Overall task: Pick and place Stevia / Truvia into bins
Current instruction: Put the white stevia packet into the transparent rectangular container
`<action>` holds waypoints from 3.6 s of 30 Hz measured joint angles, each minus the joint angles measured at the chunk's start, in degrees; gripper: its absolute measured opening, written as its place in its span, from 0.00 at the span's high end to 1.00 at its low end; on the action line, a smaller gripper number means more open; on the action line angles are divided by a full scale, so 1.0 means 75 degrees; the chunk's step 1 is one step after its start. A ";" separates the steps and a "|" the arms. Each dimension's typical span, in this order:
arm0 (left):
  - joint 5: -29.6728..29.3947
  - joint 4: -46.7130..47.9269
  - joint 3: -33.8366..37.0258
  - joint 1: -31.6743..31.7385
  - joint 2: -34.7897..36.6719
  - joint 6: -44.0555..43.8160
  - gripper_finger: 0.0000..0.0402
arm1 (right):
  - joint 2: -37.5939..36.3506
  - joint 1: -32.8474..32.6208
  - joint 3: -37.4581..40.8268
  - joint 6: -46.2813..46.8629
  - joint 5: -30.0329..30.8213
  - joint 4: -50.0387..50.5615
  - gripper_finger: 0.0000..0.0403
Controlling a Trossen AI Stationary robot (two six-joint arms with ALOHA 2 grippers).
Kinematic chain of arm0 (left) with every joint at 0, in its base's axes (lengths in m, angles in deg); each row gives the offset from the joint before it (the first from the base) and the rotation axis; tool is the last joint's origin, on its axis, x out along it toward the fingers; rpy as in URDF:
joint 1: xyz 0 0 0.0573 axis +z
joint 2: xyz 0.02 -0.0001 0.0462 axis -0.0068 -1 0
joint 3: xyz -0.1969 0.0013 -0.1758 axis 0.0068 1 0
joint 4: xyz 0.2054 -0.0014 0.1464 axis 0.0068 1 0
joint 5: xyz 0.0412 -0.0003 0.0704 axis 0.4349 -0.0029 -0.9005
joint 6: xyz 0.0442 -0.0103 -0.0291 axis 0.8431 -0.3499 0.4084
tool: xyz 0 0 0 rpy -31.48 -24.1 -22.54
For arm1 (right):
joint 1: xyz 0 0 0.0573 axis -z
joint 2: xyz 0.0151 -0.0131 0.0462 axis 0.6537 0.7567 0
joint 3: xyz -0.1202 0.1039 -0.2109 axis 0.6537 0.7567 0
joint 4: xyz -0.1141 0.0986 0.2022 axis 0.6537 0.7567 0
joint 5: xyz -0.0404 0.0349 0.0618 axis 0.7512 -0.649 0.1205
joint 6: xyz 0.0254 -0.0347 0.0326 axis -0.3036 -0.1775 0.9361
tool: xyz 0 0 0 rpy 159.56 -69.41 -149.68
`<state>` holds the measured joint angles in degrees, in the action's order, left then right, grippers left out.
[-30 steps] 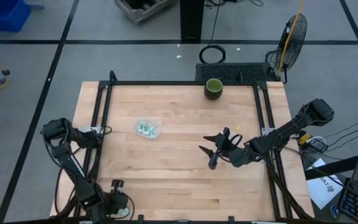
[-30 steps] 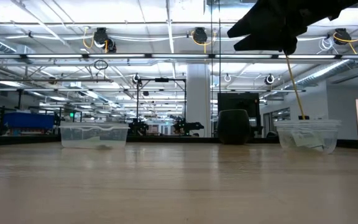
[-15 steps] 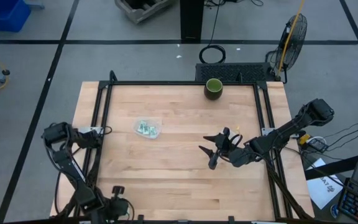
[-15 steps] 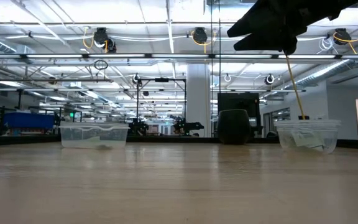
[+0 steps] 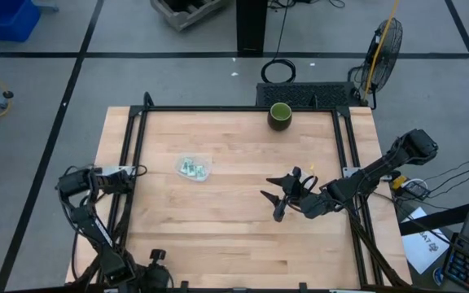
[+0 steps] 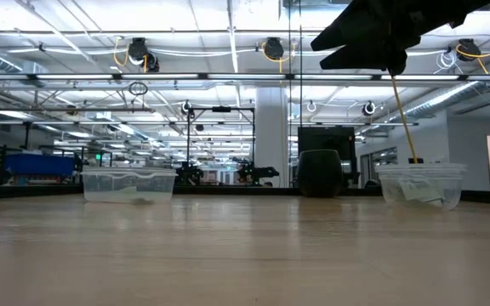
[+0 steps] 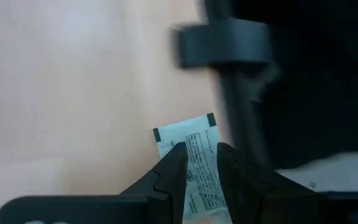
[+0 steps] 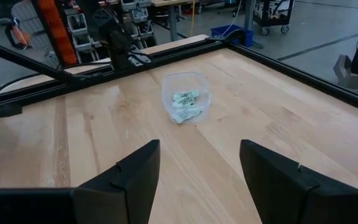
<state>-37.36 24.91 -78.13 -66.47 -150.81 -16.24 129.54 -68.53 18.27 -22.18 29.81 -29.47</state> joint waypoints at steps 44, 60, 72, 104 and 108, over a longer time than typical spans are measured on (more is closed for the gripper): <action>-0.1418 0.2913 0.0136 0.3282 0.0086 -0.0090 0.81 | 0.0000 -0.0015 0.0000 0.0060 -0.0408 0.0000 0.47; -0.2776 0.4805 0.0210 0.4394 0.1187 -0.0022 0.93 | -0.0003 -0.0012 0.0083 0.0086 -0.0402 -0.0010 0.47; -0.1196 0.4703 0.0562 0.5225 0.3134 0.0229 0.90 | -0.0003 -0.0012 0.0601 0.0108 -0.0506 -0.0887 0.47; 0.0044 0.1299 0.3279 0.4871 0.3348 -0.0589 0.49 | -0.0003 -0.0003 0.0606 -0.0202 -0.0985 -0.1434 0.47; 0.0060 0.1278 0.3290 0.4776 0.3340 -0.0686 0.63 | -0.0003 -0.0003 0.0606 -0.0202 -0.0985 -0.1434 0.47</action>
<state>-36.91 34.50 -53.46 -30.66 -125.77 -21.38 129.51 -68.55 22.81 -23.69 22.43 -40.23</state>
